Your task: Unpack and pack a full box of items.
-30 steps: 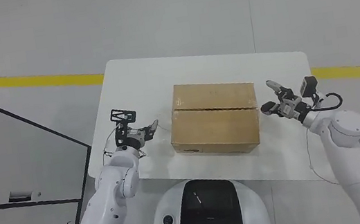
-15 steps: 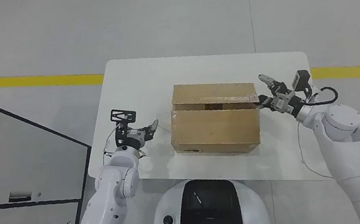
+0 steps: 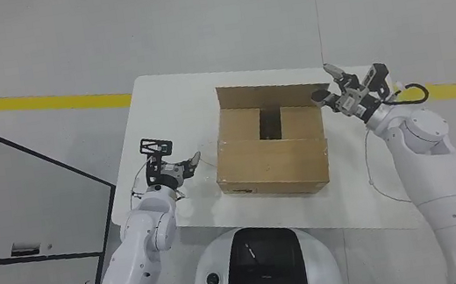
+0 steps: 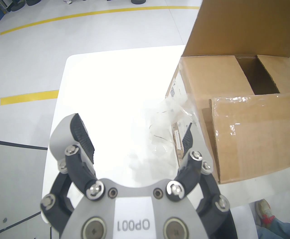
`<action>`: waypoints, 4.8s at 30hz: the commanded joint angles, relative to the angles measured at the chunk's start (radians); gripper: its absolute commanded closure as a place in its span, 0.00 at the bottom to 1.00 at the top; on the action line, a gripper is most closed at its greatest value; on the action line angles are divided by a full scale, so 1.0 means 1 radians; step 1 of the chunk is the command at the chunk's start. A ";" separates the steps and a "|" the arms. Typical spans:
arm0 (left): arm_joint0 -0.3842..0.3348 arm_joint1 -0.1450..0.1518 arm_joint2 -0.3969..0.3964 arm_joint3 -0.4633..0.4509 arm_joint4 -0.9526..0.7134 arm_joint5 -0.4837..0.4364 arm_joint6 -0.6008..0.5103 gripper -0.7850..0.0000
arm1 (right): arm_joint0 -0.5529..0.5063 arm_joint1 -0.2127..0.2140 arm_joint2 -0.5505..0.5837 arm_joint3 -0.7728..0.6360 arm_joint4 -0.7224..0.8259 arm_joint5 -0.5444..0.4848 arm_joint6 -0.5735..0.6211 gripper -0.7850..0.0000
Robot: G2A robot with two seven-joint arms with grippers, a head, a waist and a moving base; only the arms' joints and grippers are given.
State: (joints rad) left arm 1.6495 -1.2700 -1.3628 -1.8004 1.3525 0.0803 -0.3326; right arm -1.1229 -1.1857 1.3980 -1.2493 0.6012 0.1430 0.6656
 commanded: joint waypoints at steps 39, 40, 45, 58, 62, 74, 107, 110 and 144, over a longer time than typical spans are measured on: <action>0.000 0.000 0.000 0.000 0.000 0.000 0.000 0.00 | 0.564 -0.159 -0.278 0.980 -0.005 -0.171 0.001 0.25; 0.000 0.000 0.000 0.000 0.000 0.000 0.000 0.00 | 0.571 -0.155 -0.272 0.972 -0.003 -0.181 0.021 0.25; 0.000 0.000 0.000 0.000 0.000 0.000 0.000 0.00 | 0.567 -0.117 -0.218 0.884 0.031 -0.242 0.228 0.18; -0.025 0.004 -0.049 -0.042 -0.138 -0.140 0.038 0.00 | -0.080 0.041 0.179 -0.021 0.144 -0.279 0.398 0.00; -0.025 0.004 -0.049 -0.042 -0.138 -0.140 0.038 0.00 | -0.138 0.045 0.196 -0.088 0.139 -0.245 0.365 0.00; -0.025 0.004 -0.049 -0.042 -0.138 -0.140 0.038 0.00 | -0.126 0.044 0.212 -0.084 0.183 -0.265 0.375 0.00; -0.053 -0.007 -0.081 -0.049 -0.321 -0.043 0.085 0.00 | -0.136 0.045 0.074 0.224 -0.090 -0.732 0.565 0.00; -0.053 -0.007 -0.081 -0.049 -0.321 -0.043 0.085 0.00 | -0.144 0.044 0.057 0.221 -0.093 -0.745 0.552 0.00; 0.050 0.034 -0.205 -0.143 -0.396 -0.426 -0.182 0.00 | -0.385 0.128 -0.046 -0.193 -0.065 -0.577 0.721 0.00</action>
State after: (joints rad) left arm 1.6892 -1.2389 -1.5649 -1.9478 0.9517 -0.3179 -0.5068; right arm -1.5063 -1.0618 1.3642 -1.4427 0.5529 -0.4206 1.4001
